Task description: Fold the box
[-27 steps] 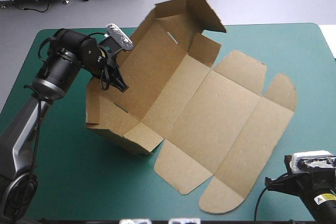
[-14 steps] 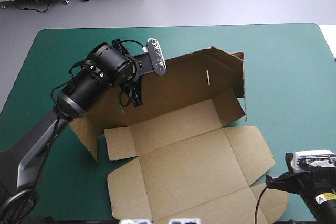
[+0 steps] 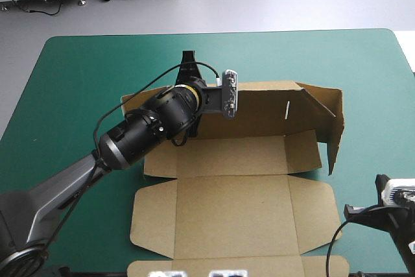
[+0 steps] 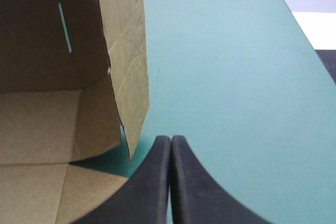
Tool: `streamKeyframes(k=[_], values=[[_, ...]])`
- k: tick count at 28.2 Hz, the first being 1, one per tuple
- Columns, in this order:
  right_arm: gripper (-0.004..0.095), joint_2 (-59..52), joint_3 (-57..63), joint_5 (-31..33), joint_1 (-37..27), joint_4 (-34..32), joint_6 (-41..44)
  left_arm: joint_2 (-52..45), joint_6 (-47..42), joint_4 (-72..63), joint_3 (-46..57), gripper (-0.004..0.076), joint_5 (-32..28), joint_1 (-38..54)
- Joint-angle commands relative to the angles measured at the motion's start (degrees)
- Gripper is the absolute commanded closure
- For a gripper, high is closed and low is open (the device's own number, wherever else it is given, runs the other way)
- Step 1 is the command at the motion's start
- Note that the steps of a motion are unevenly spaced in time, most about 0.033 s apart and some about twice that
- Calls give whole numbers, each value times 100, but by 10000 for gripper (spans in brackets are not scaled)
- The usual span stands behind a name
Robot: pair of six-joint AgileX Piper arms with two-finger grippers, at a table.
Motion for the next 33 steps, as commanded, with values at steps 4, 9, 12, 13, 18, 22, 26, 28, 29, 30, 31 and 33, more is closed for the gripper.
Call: streamKeyframes(k=[4, 9, 12, 13, 18, 22, 26, 28, 29, 30, 31, 33], values=[[932, 798, -844, -350, 6, -328, 426, -227, -1184, 1515, 967, 729, -419, -245], [931, 1559, -1406, -561, 6, -286, 413, -227, -1493, 1619, 1270, 729, -570, -301], [931, 2136, -1983, -514, 6, -261, 387, -227, -1588, 1636, 1270, 729, -651, -301], [932, 2360, -2221, -470, 6, -234, 389, -227, -1606, 1636, 1270, 729, -676, -301], [932, 3568, -3554, -124, 6, 223, 327, -227, -1676, 1636, 1270, 729, -671, -301], [932, 4605, -4707, 336, 6, 963, 65, -227, -1688, 1636, 1270, 729, -606, -301], [932, 5640, -5791, 1030, 6, 1510, -67, -227, -1744, 1598, 1270, 729, -555, -301], [933, 6103, -6126, 1401, 6, 1651, -102, -227, -1807, 1598, 1270, 729, -513, -301], [932, 6339, -6298, 1534, 6, 1726, -118, -227, -1815, 1598, 1270, 729, -476, -301], [932, 6560, -6441, 1625, 6, 1802, -126, -227, -1815, 1598, 1270, 729, -421, -301], [932, 6806, -6596, 1693, 6, 1895, -142, -227, -1815, 1598, 1270, 729, -379, -301], [932, 7081, -6789, 1841, 6, 2018, -198, -227, -1815, 1598, 1270, 729, -352, -301]])
